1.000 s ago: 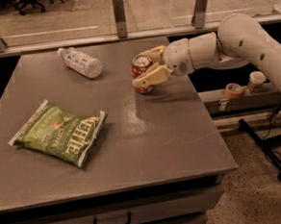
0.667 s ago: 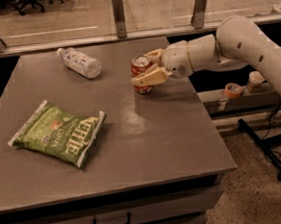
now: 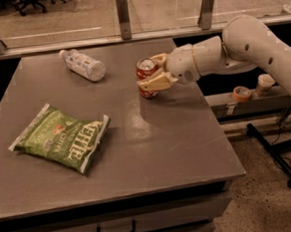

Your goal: Knock coke can over

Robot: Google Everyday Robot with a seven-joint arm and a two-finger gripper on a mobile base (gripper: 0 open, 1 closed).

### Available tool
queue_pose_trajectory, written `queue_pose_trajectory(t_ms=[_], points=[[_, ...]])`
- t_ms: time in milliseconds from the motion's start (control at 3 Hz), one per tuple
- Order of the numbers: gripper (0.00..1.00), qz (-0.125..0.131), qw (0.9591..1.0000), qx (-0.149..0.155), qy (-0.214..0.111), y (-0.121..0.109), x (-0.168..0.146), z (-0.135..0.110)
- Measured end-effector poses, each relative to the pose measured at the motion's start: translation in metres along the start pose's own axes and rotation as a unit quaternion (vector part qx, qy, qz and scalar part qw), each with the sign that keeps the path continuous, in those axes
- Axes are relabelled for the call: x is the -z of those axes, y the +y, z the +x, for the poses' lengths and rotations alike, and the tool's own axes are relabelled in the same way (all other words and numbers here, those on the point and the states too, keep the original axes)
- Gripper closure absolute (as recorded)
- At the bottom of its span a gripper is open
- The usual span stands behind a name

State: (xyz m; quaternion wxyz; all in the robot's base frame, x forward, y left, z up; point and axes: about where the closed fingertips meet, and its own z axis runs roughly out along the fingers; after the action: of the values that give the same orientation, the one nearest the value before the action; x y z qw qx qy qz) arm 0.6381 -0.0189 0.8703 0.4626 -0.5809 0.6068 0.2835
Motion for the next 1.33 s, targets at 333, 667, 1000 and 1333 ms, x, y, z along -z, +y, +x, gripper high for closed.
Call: queue_pose_trajectory(t_ms=[333,667,1000,1333], points=[[1.0,0.0,1.0,0.0,0.0,0.0,0.0,-0.001],[1.0,0.01,0.9973,0.045,0.057,0.008,0.0,-0.012],[1.0,0.023,0.9791,0.105,0.172,0.029,-0.018,-0.027],[1.0,0.04,0.9516,0.167,0.255,0.05,-0.009,-0.069]])
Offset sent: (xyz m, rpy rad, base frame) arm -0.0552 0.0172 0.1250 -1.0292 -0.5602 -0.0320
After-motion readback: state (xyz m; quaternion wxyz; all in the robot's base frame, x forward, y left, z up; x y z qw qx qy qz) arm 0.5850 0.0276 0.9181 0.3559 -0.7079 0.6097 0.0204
